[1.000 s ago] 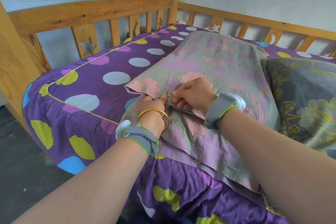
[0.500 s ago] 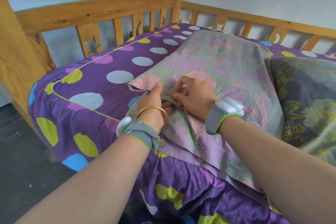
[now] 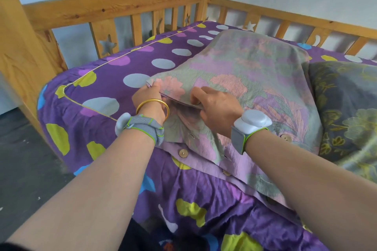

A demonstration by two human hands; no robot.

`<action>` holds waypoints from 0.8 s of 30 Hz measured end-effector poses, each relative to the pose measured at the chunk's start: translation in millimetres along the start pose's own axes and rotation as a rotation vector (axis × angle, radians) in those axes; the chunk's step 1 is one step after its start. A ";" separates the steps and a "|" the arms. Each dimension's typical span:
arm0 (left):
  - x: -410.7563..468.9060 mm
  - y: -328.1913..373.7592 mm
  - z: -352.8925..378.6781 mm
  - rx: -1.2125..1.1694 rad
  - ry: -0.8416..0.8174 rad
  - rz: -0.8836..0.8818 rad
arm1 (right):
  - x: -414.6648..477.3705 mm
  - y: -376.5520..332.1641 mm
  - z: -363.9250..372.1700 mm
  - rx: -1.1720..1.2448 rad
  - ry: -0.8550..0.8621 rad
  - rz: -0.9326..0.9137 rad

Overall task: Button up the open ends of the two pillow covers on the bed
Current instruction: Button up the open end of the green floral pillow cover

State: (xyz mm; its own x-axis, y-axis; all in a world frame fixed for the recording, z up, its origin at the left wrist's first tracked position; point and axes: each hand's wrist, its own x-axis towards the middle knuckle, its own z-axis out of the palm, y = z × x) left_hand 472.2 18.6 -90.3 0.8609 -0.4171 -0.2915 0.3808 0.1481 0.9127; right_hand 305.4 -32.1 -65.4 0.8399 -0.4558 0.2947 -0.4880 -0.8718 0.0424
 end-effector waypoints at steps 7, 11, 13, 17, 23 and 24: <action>-14.9 -6.4 -10.2 -0.004 -0.154 -0.233 | -12.3 -5.6 -0.7 0.148 -0.032 0.010; -39.1 -13.9 -22.3 0.084 -0.213 -0.279 | -23.7 -18.1 2.7 0.180 -0.090 -0.035; -46.1 -20.4 -32.8 0.099 -0.212 -0.304 | -27.5 -24.0 4.0 0.147 -0.149 -0.069; -25.6 -52.6 -44.8 0.191 -0.110 -0.358 | -33.2 -34.7 5.8 0.062 -0.162 -0.091; -77.2 -33.7 -61.9 0.109 -0.047 -0.365 | -45.4 -43.1 17.2 -0.183 -0.206 -0.177; -80.8 -37.6 -66.2 0.070 -0.070 -0.369 | -48.7 -44.7 19.0 -0.219 -0.224 -0.176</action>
State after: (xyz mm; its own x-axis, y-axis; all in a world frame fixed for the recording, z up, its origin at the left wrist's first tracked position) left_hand 410.6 106.1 -120.0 0.6439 -0.4916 -0.5862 0.6347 -0.0846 0.7681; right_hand 290.9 25.6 -99.8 0.9350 -0.3513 0.0495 -0.3503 -0.8922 0.2850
